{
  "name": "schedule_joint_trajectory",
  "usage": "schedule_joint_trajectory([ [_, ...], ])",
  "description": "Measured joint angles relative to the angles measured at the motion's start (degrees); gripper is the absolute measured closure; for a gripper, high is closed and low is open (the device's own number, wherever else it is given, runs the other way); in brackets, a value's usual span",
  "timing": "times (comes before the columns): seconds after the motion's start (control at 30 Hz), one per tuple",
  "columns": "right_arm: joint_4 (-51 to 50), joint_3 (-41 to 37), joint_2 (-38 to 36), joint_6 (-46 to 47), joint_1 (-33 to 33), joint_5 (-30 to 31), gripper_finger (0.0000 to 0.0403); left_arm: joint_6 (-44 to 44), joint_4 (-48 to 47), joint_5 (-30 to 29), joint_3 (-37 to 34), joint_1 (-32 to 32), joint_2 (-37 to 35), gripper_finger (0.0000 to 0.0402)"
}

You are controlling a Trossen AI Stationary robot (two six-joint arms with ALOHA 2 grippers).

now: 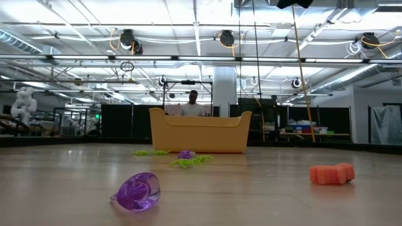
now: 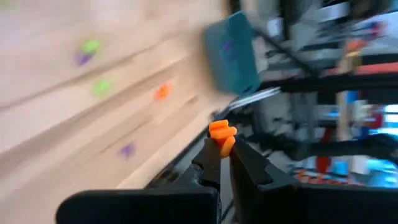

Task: Sort Halloween decoration
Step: Put the orange skeleton toy into the orange bin

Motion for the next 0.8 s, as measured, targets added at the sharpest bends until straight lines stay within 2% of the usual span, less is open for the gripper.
schedule_joint_trajectory([
  [0.37,-1.08,0.00,0.02,-0.42,0.02,0.03,0.0252,-17.31,-12.86,4.58,0.00,-11.13,-0.36,0.0392],
  [0.6,-1.62,0.00,0.02,-0.89,0.00,0.07,0.0252,-31.29,-27.25,19.23,0.00,-16.30,-0.34,0.0392],
  [0.67,-1.62,0.00,0.02,-1.00,0.01,0.08,0.0252,-32.83,-30.25,22.72,0.00,-17.09,-0.34,0.0392],
  [0.8,-1.59,0.00,0.02,-1.00,0.00,0.23,0.0252,-32.83,-32.88,25.08,-0.64,-17.57,0.12,0.0392],
])
